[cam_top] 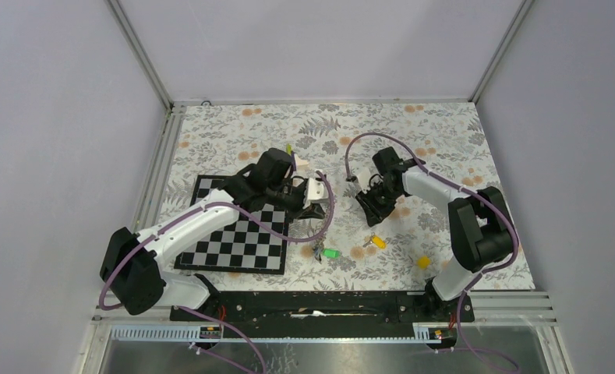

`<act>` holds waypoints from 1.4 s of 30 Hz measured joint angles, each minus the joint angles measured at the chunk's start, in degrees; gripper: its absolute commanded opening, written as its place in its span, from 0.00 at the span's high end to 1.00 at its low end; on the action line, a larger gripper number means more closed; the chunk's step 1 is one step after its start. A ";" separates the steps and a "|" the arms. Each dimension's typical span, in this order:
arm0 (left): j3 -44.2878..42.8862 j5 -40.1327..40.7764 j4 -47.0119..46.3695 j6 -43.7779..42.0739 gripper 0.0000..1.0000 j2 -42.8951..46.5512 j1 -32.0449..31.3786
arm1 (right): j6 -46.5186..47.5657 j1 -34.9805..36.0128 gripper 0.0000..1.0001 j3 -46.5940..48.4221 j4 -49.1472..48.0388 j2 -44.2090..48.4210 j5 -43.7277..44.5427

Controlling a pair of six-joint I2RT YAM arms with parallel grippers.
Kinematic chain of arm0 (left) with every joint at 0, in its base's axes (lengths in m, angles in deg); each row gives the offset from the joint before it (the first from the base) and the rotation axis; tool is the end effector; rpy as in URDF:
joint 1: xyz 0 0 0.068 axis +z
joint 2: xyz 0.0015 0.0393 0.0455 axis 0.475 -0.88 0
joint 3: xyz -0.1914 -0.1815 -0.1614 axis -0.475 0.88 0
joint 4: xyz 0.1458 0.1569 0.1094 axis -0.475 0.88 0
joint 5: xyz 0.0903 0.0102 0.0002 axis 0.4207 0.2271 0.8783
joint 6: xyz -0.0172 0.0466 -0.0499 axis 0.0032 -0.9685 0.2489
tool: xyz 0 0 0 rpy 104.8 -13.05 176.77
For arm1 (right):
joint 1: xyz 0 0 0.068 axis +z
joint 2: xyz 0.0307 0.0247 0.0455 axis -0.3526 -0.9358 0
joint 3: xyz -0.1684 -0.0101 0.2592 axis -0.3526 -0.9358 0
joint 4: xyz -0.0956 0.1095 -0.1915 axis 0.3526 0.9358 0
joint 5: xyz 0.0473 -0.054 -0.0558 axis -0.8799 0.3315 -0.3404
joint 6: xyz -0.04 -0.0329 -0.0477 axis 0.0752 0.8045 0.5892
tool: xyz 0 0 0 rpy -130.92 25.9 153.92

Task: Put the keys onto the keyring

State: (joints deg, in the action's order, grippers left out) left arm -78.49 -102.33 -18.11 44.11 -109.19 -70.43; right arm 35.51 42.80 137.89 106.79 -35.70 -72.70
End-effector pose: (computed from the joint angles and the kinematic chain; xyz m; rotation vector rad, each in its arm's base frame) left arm 0.1727 -0.2095 0.3215 1.6601 1.4647 -0.9373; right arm 0.2644 0.1304 0.2061 -1.2511 2.5215 0.5153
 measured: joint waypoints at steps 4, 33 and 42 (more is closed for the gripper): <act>0.04 0.17 -0.66 0.48 1.00 0.00 0.92 | -0.07 -1.62 0.49 0.70 -1.27 1.09 -1.70; -1.36 -16.15 -7.93 10.10 1.00 -5.44 3.34 | -1.03 5.33 0.38 -5.20 -16.68 26.99 -30.53; -1.36 -17.86 -9.66 12.09 1.00 -5.44 3.34 | -1.18 7.52 0.43 -5.68 -18.05 25.90 -30.49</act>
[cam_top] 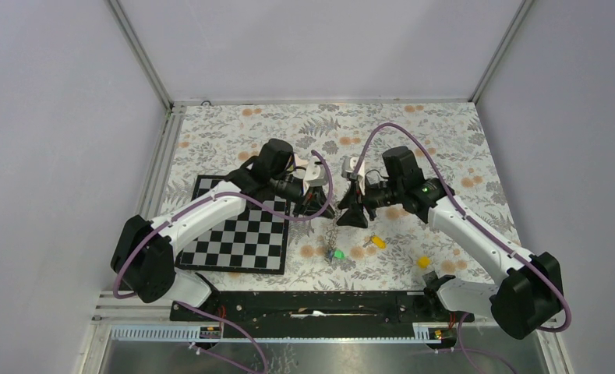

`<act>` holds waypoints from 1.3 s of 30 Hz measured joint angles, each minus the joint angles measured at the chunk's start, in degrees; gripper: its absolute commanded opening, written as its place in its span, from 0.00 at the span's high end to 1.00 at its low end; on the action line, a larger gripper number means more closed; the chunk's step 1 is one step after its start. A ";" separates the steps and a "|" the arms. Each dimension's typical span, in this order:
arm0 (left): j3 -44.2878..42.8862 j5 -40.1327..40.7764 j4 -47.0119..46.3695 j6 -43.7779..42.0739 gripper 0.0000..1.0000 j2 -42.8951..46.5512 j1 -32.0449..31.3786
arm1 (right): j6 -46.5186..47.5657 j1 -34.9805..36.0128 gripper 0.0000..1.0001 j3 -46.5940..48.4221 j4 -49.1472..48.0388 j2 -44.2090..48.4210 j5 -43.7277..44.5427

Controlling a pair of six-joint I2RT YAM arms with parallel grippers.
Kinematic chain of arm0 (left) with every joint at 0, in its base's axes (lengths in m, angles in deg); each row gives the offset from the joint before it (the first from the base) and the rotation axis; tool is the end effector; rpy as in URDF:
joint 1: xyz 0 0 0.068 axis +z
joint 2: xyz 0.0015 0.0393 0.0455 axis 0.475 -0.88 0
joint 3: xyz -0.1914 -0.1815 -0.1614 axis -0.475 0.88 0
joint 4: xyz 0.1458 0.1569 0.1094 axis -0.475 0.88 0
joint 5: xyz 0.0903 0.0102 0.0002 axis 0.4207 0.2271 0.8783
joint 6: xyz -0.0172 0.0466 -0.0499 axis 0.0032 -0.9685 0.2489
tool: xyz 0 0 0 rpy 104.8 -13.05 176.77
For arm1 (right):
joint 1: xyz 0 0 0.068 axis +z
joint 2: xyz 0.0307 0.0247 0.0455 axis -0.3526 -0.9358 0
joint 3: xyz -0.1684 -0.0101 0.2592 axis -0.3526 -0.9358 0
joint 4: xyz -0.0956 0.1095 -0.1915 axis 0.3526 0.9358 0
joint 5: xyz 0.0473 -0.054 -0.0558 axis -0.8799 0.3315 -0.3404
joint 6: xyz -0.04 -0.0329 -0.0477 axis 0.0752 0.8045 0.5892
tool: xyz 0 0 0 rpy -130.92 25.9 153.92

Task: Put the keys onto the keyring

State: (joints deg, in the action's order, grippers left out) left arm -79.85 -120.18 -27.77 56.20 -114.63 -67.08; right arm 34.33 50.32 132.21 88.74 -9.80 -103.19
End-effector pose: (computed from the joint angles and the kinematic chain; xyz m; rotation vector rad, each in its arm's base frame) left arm 0.1952 -0.2215 0.3274 1.5469 1.4142 -1.3281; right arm 0.1780 0.1537 0.3246 -1.4007 1.5596 1.0204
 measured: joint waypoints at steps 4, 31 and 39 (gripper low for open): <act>0.00 -0.44 -0.94 0.76 1.00 0.00 0.00 | -0.09 0.24 0.47 -0.22 -0.22 -0.15 0.00; 1.99 -1.22 -5.64 4.63 1.00 -0.09 0.94 | 0.61 0.76 0.49 -0.52 0.17 2.12 0.50; 2.25 -1.70 -6.58 4.85 1.00 -0.09 1.40 | 3.96 0.50 0.46 -0.50 3.10 4.70 6.47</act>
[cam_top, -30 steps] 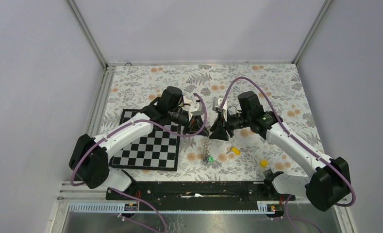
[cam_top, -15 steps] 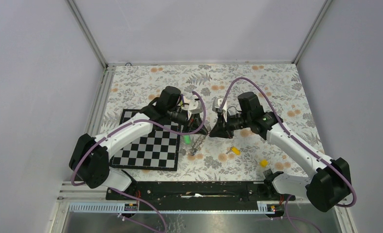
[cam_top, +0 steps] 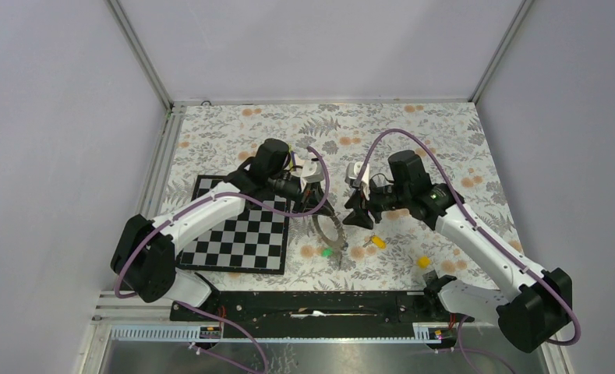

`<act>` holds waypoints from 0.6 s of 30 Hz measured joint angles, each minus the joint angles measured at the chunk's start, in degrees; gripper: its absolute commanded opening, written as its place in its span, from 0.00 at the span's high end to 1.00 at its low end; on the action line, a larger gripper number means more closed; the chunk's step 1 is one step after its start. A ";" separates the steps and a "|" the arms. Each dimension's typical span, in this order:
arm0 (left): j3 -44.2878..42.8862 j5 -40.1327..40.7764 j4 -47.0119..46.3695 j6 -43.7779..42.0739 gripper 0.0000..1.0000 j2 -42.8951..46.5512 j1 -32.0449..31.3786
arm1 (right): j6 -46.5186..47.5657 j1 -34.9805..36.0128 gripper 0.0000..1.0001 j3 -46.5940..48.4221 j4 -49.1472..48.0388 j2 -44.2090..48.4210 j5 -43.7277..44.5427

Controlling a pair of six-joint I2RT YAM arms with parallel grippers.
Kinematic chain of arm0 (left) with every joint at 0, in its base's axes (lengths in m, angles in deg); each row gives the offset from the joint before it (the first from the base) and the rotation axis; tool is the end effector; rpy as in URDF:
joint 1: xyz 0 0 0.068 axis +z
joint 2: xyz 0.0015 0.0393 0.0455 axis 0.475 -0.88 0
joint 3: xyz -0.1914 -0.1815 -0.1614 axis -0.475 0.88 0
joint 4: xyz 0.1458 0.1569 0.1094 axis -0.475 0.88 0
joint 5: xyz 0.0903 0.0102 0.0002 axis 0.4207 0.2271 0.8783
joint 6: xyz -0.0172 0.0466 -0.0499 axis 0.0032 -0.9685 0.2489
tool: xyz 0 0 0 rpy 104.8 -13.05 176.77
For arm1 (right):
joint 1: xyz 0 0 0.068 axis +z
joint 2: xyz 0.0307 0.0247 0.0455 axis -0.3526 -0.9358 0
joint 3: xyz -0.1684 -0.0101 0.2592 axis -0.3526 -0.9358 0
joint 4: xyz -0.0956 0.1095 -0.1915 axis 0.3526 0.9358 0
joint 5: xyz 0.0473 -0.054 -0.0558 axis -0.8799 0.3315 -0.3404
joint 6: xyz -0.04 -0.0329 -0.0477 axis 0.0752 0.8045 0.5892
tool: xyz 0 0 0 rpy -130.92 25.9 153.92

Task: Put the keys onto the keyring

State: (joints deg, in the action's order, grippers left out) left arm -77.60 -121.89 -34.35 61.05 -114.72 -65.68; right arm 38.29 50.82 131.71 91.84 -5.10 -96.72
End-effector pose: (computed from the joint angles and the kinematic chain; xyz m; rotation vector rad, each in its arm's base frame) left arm 0.2017 -0.2185 0.3252 1.4886 1.4124 -1.3642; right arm 0.1635 0.1426 0.3306 -1.4183 1.5444 0.8569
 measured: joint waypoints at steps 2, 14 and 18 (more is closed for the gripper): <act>0.00 -0.17 -0.02 0.00 1.00 0.00 0.09 | 0.59 0.20 0.48 0.00 0.92 0.33 0.46; 0.02 -1.31 -0.11 -0.02 1.00 0.00 0.22 | -0.37 0.22 0.55 0.39 1.36 -0.39 -2.32; 0.02 -1.70 -0.13 -0.02 1.00 0.00 0.20 | -0.81 0.22 0.56 0.61 1.11 -0.83 -3.91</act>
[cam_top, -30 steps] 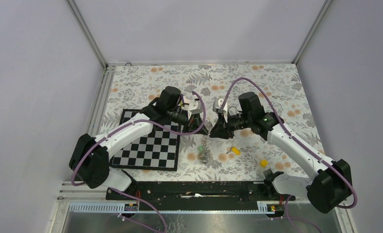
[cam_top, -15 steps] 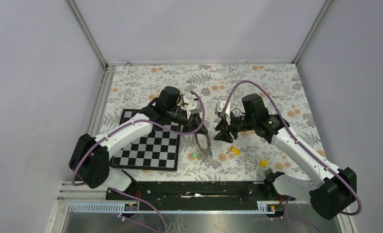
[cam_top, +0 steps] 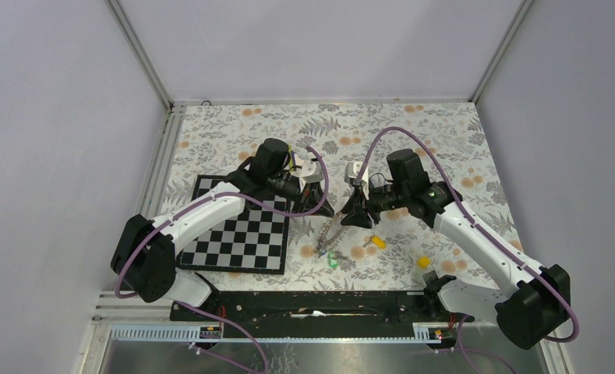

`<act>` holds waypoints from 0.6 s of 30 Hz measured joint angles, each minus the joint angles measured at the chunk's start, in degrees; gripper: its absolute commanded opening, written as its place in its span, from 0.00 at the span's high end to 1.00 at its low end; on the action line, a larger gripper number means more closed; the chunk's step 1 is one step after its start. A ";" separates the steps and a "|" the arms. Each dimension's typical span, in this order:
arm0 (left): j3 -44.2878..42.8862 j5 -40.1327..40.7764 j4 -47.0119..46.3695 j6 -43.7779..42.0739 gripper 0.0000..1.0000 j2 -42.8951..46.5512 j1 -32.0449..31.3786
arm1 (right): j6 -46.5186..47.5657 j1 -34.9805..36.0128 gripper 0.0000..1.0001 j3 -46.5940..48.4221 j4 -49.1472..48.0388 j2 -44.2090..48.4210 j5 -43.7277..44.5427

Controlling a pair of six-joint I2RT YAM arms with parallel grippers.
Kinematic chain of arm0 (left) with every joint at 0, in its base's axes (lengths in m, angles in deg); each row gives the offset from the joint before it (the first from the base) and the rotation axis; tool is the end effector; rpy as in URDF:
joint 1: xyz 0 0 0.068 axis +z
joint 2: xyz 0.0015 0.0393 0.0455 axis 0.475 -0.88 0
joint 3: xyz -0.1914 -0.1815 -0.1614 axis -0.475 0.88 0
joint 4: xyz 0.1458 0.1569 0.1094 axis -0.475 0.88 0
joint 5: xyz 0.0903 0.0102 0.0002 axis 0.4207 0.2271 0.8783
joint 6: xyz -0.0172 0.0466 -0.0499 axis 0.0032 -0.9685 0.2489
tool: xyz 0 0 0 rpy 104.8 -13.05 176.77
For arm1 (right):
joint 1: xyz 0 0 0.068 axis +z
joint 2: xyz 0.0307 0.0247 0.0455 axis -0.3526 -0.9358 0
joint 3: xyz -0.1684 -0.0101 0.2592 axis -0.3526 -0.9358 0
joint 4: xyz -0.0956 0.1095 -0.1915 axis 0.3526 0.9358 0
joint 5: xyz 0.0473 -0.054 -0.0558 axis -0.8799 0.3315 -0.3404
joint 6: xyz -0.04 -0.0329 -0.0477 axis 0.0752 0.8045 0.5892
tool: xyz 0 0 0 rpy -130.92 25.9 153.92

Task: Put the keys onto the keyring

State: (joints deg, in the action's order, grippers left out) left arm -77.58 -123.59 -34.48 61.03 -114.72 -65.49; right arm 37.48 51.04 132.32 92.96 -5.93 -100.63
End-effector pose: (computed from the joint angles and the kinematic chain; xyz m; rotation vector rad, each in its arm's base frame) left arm 0.2010 -0.2177 0.3261 1.4961 1.3926 -1.3914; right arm 0.1617 0.1456 0.3312 -1.4353 1.5366 0.9494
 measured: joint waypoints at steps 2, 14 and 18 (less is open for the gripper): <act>0.00 -0.07 0.00 0.00 1.00 0.00 0.00 | -0.07 0.00 0.56 0.04 -0.09 -0.15 -0.85; 0.74 -0.31 -0.17 -0.02 1.00 0.00 0.02 | 0.81 0.00 0.53 0.79 2.32 2.03 -0.79; 0.74 -0.31 -0.26 -0.02 1.00 0.00 0.02 | 1.36 0.00 0.52 1.03 3.52 2.19 -0.81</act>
State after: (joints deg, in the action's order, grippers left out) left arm -76.83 -123.90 -34.74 61.01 -114.72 -65.46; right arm 38.84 51.04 133.35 96.47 -3.75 -101.44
